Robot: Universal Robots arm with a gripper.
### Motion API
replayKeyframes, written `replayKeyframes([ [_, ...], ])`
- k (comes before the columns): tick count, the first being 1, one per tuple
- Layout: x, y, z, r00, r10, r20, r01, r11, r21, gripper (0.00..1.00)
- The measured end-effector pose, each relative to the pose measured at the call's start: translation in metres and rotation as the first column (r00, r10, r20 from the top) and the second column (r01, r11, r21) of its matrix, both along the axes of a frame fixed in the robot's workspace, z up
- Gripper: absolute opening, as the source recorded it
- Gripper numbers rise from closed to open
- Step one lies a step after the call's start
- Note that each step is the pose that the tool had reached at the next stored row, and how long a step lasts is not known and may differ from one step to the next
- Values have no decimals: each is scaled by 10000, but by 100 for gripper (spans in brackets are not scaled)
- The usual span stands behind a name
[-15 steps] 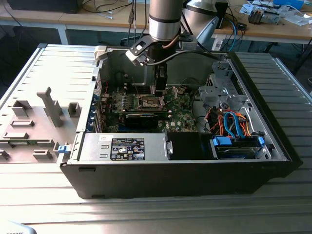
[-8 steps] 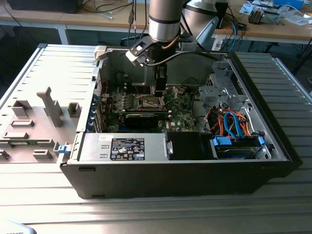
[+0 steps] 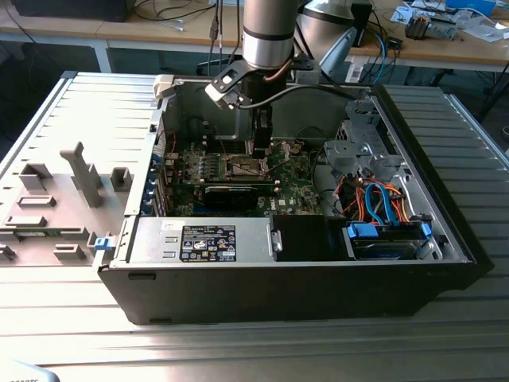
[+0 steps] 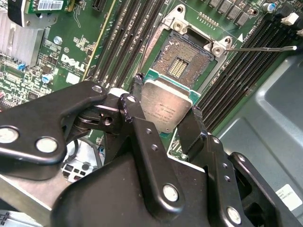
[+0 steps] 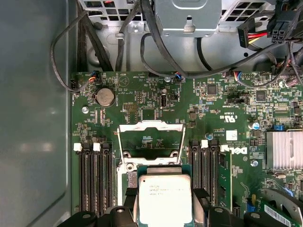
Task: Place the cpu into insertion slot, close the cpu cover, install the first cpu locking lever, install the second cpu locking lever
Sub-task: 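Place the cpu into insertion slot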
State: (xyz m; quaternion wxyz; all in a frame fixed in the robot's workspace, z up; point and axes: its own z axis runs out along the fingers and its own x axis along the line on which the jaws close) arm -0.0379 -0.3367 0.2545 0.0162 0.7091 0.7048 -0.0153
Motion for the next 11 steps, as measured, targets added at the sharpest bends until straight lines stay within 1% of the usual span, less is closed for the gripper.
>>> replayKeyframes([
  [6,0,21,-25,10000,1,-1,-1,10000,-1,54],
  [11,0,30,-39,10000,0,-1,0,10000,-2,54],
])
